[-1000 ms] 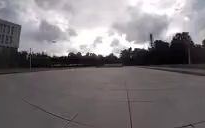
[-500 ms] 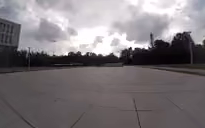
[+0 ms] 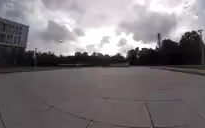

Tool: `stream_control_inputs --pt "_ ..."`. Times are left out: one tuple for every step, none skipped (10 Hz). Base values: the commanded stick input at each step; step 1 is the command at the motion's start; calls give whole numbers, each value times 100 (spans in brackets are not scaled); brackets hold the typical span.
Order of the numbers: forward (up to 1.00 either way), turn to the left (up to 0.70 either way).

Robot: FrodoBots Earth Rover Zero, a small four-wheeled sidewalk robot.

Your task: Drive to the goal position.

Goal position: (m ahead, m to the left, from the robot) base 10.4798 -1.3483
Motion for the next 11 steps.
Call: stream_control_inputs --pt "70 -35" --pt "70 -35" --pt "70 -35" --pt "70 -35" --pt "70 -35" --pt "70 0" --pt "70 0" --pt "70 0" --pt "70 0" --pt "70 0" --pt "70 0"
